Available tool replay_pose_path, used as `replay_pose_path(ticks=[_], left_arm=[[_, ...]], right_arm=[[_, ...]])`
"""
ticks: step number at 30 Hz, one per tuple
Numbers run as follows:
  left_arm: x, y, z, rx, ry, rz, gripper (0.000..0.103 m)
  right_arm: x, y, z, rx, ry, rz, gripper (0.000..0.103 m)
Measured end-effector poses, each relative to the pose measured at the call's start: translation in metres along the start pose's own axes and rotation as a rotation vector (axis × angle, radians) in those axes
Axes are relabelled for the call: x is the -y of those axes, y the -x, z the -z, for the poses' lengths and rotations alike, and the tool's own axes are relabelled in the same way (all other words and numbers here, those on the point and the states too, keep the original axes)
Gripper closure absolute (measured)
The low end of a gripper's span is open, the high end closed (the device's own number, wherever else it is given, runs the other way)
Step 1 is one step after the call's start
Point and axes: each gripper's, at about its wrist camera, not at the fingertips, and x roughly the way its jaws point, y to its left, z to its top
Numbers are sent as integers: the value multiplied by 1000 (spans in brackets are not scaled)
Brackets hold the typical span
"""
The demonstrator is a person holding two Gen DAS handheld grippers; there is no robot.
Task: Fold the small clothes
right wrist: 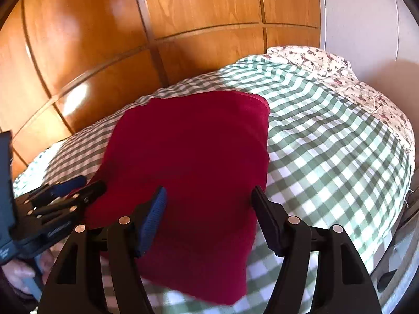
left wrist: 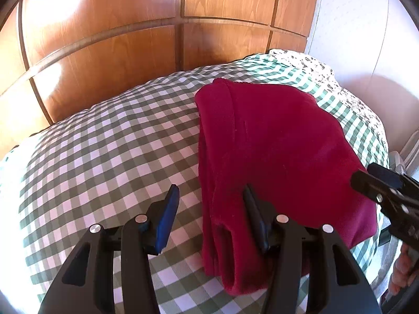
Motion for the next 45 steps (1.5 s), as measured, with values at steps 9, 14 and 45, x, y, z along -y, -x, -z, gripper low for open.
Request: replay_pose_path(ticks=[9, 14, 45], left_arm=[[-7, -1, 11, -19, 38, -2, 51], [-15, -7, 17, -24, 89, 3, 44], [-26, 141, 74, 188, 179, -211, 3]], right_arm=[[-23, 11, 29, -27, 70, 42, 37], [-39, -13, 49, -54, 129, 147, 37], [-76, 87, 62, 169, -11, 262, 4]])
